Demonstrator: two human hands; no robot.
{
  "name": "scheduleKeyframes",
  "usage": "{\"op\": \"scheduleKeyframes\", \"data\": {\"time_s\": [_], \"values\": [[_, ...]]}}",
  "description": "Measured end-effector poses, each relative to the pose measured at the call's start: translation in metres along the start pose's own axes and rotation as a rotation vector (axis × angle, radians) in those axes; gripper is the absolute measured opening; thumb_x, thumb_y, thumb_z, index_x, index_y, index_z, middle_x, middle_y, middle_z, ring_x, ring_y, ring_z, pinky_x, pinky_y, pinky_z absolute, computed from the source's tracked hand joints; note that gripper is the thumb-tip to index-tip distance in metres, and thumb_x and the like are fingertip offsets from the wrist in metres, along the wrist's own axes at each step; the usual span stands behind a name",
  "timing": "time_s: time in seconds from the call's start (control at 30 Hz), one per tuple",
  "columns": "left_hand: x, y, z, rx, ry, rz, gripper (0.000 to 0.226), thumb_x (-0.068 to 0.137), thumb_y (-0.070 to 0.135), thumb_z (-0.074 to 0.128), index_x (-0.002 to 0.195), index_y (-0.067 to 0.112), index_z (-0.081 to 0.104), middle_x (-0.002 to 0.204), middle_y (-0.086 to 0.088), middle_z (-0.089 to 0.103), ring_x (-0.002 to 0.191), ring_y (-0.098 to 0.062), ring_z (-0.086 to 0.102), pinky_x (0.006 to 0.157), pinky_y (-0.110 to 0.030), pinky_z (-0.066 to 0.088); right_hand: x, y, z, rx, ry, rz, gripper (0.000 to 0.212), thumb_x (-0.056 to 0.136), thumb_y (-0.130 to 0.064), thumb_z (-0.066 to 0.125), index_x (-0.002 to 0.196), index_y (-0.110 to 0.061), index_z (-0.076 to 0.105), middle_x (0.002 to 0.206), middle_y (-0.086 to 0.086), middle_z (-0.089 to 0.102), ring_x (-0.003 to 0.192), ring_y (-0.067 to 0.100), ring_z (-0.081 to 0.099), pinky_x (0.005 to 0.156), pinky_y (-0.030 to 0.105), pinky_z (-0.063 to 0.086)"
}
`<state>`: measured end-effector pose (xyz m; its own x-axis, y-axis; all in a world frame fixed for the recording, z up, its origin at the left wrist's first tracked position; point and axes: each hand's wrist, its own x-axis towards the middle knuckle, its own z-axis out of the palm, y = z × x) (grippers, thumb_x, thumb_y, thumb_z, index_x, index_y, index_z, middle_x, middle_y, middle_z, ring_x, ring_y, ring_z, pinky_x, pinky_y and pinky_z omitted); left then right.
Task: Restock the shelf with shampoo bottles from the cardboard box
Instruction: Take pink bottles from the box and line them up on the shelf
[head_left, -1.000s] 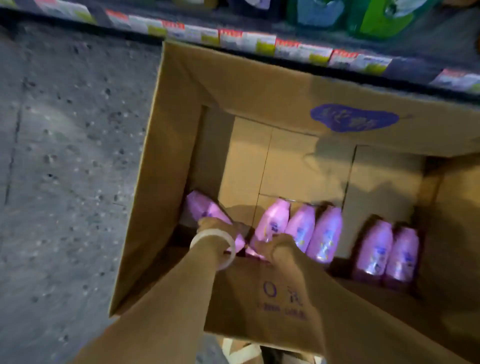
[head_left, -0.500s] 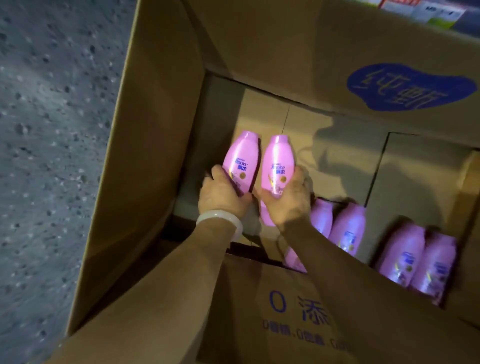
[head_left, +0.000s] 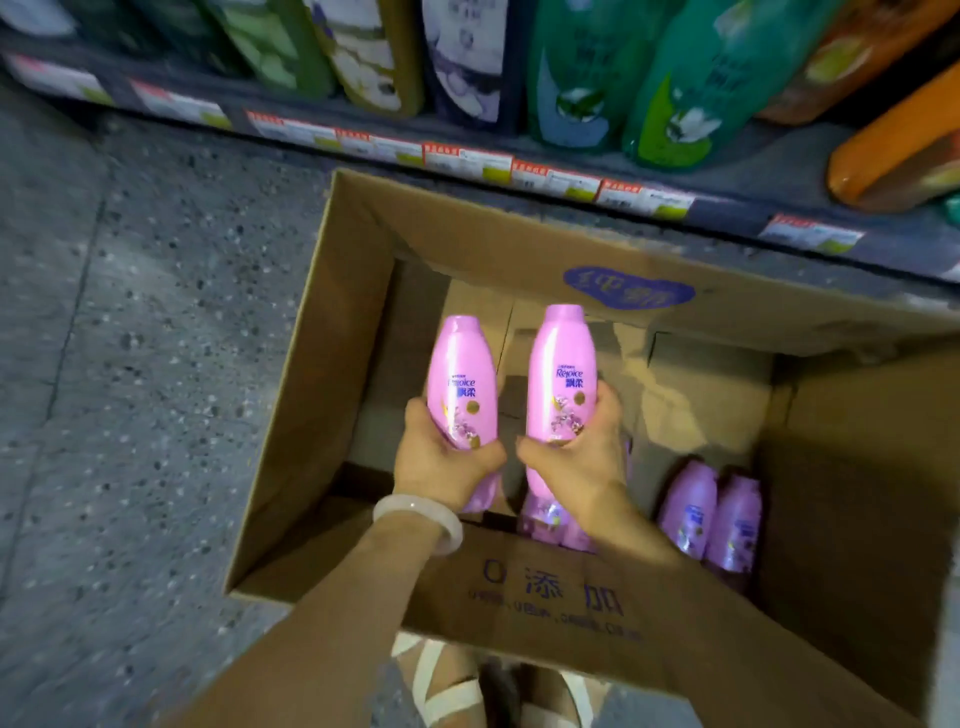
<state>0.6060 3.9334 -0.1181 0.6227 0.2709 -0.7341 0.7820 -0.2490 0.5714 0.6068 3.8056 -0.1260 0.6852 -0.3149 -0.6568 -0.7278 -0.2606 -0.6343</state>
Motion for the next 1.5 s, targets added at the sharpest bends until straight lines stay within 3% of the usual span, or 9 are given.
{"op": "scheduleKeyframes", "data": {"time_s": [0.2, 0.33, 0.47, 0.6, 0.77, 0.87, 1.07, 1.23, 1.5], "values": [[-0.144, 0.135, -0.029, -0.037, -0.047, 0.265, 0.054, 0.062, 0.0, 0.081, 0.09, 0.023, 0.041, 0.08, 0.008, 0.057, 0.068, 0.005, 0.058, 0.057, -0.005, 0.045, -0.107, -0.112, -0.128, 0.061, 0.06, -0.161, 0.083, 0.053, -0.01, 0.081, 0.117, -0.03, 0.032, 0.105, -0.003, 0.056, 0.093, 0.018, 0.06, 0.082, 0.039, 0.052], [-0.242, 0.233, -0.052, -0.014, -0.061, 0.451, 0.054, 0.058, 0.006, 0.08, 0.081, 0.03, 0.038, 0.081, 0.005, 0.059, 0.07, -0.01, 0.058, 0.055, -0.005, 0.042, -0.182, -0.201, -0.228, 0.139, 0.131, -0.253, 0.078, 0.058, 0.004, 0.074, 0.117, -0.023, 0.031, 0.095, -0.004, 0.059, 0.073, -0.005, 0.061, 0.066, 0.013, 0.05], [-0.345, 0.326, -0.061, -0.067, -0.104, 0.647, 0.052, 0.051, 0.025, 0.078, 0.086, 0.027, 0.04, 0.079, 0.013, 0.057, 0.076, -0.019, 0.06, 0.071, -0.026, 0.049, -0.26, -0.27, -0.315, 0.208, 0.288, -0.395, 0.087, 0.043, -0.028, 0.073, 0.119, -0.027, 0.032, 0.099, -0.013, 0.058, 0.09, 0.019, 0.064, 0.081, 0.039, 0.054], [-0.455, 0.399, -0.058, -0.061, -0.146, 0.844, 0.065, 0.046, 0.037, 0.076, 0.097, 0.018, 0.04, 0.079, 0.015, 0.052, 0.074, -0.02, 0.056, 0.069, -0.025, 0.046, -0.346, -0.313, -0.398, 0.285, 0.45, -0.512, 0.08, 0.049, -0.022, 0.073, 0.118, -0.021, 0.034, 0.097, -0.013, 0.056, 0.089, 0.019, 0.063, 0.082, 0.037, 0.053], [-0.576, 0.459, -0.032, -0.01, -0.241, 1.024, 0.046, 0.067, 0.005, 0.078, 0.088, 0.019, 0.04, 0.074, 0.001, 0.067, 0.054, -0.005, 0.055, 0.055, -0.018, 0.042, -0.422, -0.32, -0.507, 0.353, 0.582, -0.554, 0.095, 0.054, -0.016, 0.081, 0.133, -0.015, 0.029, 0.115, 0.001, 0.055, 0.097, 0.022, 0.06, 0.082, 0.03, 0.05], [-0.636, 0.484, 0.005, -0.001, -0.336, 1.157, 0.048, 0.064, -0.004, 0.077, 0.085, 0.02, 0.041, 0.071, 0.006, 0.06, 0.057, 0.003, 0.056, 0.053, -0.004, 0.042, -0.458, -0.316, -0.58, 0.41, 0.64, -0.613, 0.086, 0.061, -0.002, 0.08, 0.123, -0.028, 0.026, 0.102, -0.014, 0.053, 0.077, -0.007, 0.061, 0.062, 0.006, 0.047], [-0.741, 0.51, 0.117, -0.011, -0.441, 1.258, 0.058, 0.058, 0.012, 0.084, 0.098, 0.02, 0.043, 0.086, 0.005, 0.062, 0.074, -0.005, 0.059, 0.062, -0.014, 0.044, -0.502, -0.281, -0.729, 0.367, 0.733, -0.701, 0.084, 0.062, -0.009, 0.081, 0.123, -0.025, 0.026, 0.11, -0.009, 0.053, 0.091, 0.005, 0.06, 0.083, 0.022, 0.049], [-0.816, 0.52, 0.216, -0.051, -0.458, 1.241, 0.057, 0.061, 0.009, 0.083, 0.094, 0.025, 0.04, 0.085, 0.009, 0.059, 0.077, -0.005, 0.06, 0.075, -0.031, 0.05, -0.515, -0.24, -0.848, 0.341, 0.725, -0.738, 0.082, 0.063, -0.006, 0.08, 0.119, -0.031, 0.025, 0.108, -0.013, 0.048, 0.096, 0.006, 0.058, 0.07, 0.015, 0.05], [-0.872, 0.554, 0.316, -0.006, -0.468, 1.286, 0.059, 0.064, 0.008, 0.08, 0.102, 0.02, 0.037, 0.087, 0.007, 0.058, 0.076, 0.0, 0.058, 0.06, -0.012, 0.041, -0.493, -0.208, -0.965, 0.346, 0.722, -0.693, 0.084, 0.064, -0.008, 0.079, 0.125, -0.026, 0.024, 0.114, -0.004, 0.05, 0.092, 0.003, 0.057, 0.06, 0.011, 0.051]]}}
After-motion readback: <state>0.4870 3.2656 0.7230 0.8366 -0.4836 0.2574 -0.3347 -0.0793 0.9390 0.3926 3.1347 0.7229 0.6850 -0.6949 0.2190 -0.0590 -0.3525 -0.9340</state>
